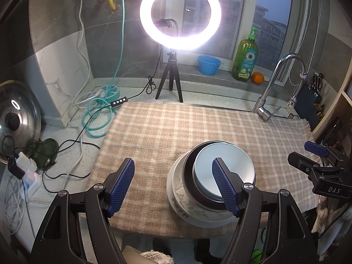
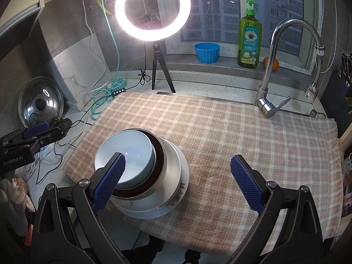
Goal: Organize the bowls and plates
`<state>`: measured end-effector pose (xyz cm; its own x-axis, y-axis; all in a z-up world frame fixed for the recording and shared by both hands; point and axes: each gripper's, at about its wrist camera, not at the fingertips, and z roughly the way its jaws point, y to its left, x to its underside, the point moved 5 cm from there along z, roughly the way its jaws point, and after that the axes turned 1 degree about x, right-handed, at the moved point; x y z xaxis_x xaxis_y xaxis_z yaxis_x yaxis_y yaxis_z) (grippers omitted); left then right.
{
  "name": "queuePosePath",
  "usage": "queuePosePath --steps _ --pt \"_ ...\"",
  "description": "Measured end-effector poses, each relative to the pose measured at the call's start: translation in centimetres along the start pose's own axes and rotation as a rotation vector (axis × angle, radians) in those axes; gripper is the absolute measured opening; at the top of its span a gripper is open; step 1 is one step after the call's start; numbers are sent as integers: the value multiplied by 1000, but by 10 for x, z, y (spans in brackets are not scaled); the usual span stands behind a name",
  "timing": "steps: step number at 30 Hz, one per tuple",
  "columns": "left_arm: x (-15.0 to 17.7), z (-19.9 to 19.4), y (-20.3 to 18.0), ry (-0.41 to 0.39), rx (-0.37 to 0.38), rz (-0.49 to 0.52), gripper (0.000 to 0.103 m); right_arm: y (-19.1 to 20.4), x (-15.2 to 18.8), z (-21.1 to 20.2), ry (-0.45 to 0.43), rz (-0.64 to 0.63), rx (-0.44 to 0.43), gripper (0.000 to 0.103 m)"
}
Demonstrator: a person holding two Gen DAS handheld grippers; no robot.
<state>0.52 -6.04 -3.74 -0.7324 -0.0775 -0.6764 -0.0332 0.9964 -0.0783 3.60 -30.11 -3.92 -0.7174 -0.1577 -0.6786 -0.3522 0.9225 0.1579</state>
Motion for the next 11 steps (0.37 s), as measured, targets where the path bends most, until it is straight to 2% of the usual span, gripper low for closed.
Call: queuePosePath --steps 11 --pt "-2 1 4 -10 -19 -1 73 -3 5 4 11 5 -1 98"
